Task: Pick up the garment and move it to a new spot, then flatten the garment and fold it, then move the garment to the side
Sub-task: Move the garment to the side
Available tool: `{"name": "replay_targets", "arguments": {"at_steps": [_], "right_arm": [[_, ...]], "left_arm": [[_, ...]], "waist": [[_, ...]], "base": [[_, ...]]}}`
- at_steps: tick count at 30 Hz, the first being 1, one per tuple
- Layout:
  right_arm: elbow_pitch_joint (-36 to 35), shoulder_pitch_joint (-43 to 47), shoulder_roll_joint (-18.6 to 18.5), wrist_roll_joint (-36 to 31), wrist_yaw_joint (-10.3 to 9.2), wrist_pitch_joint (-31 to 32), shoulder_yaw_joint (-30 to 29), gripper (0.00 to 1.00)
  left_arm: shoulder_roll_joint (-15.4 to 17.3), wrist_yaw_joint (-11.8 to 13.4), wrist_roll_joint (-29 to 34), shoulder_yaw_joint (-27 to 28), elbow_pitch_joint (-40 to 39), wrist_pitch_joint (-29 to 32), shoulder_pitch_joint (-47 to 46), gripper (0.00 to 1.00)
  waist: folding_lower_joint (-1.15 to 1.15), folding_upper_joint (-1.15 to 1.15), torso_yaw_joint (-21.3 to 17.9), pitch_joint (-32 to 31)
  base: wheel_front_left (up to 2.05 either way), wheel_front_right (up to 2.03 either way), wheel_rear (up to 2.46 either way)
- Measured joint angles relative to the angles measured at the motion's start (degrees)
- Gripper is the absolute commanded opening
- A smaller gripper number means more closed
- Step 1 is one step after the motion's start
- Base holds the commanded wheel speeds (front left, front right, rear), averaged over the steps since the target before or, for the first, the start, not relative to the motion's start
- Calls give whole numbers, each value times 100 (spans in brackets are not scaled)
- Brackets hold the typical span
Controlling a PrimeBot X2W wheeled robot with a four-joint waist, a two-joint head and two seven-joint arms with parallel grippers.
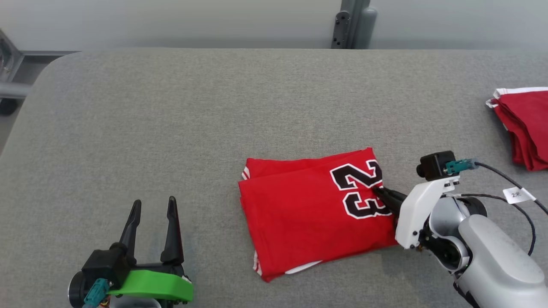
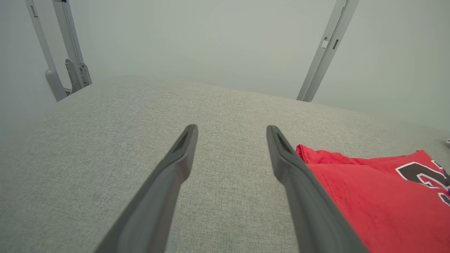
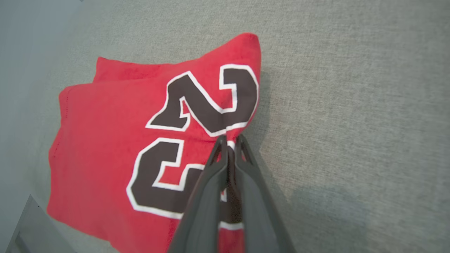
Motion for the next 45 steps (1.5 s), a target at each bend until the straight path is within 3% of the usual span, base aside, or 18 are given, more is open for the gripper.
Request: {"name": "replay_targets", "arguments": {"at_steps": [12,23,28,34,45], "right_arm": [[-199,-534,-379,-303,0,-92,-391,0],[-272,-807,-249,-480,0,-274,-625,0],[-287,-944,-241,-543,0,-293,-666,0],[-347,-1194,-245,-634,0,-275,-620,0],[-34,-2368,-121,-924,0,-67,-806,0]], "left_arm": [[-5,-92,240,-176,-107,-8,-248,100],[87,-229,500,-265,-65,-8,-608,100],[98,-250,545,-334,-48,-8,-658,100],[99,-243,543,-331,-59,-8,-663,100],[59,-232,485,-348,-103,-8,-622,100]], "waist": [[0,0,-1060,169],[0,0,-2406,492],[0,0,-2832,638],[0,0,-2878,766],[0,0,-2356,699]], "base": [[0,0,0],[0,0,0],[0,0,0],[0,0,0],[0,0,0]]}}
